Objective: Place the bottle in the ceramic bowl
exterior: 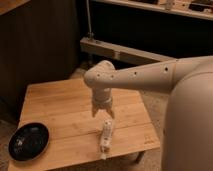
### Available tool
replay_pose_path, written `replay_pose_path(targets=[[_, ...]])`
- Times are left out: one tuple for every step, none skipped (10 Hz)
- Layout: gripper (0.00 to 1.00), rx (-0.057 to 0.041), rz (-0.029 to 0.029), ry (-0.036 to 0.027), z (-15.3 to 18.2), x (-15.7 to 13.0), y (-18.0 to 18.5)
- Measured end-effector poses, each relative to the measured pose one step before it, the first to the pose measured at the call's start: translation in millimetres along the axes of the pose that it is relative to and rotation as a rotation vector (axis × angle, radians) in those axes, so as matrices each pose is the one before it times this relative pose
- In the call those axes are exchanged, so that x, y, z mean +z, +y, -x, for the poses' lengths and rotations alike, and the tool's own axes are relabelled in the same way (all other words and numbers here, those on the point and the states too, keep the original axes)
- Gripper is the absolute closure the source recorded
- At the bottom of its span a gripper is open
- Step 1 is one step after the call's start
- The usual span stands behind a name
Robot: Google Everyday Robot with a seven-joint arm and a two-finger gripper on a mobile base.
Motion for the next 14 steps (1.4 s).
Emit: replay_pose_path(targets=[[0.35,0.00803,0.03855,0.00133,-1.19,9.15,-7.48],[0.35,0.01379,0.03729,0.00667,-2.0,16.8,-18.45],[0.35,-0.00363,0.00967,0.00436,-1.8,13.91,-2.49],[0.35,-0.00508,0.0002,-0.00068,-0.23,14.67,-0.34],[0.35,-0.00353,0.00366,0.00343,-2.94,14.33,3.77],[0.35,-0.0037,-0.00283,-0.00315,-0.81,8.4,-0.79],[0.35,-0.00086,0.00084,0.00065,-1.68,5.79,1.72],[0.35,-0.00538,-0.00376,-0.0002,-1.52,7.29,4.08],[0.35,-0.00751,-0.00491,-0.00103,-0.72,4.44,3.47],[0.35,-0.00276,-0.00146,0.00208,-1.84,4.33,3.84],[0.35,-0.0041,-0.00546,0.00105,-1.48,6.67,2.35],[0.35,-0.00365,-0.00929,0.00081,-1.04,8.56,1.12],[0.35,-0.00105,-0.00494,0.00175,-0.73,4.51,1.27],[0.35,-0.00156,-0.01081,0.00593,-1.24,7.74,1.42]])
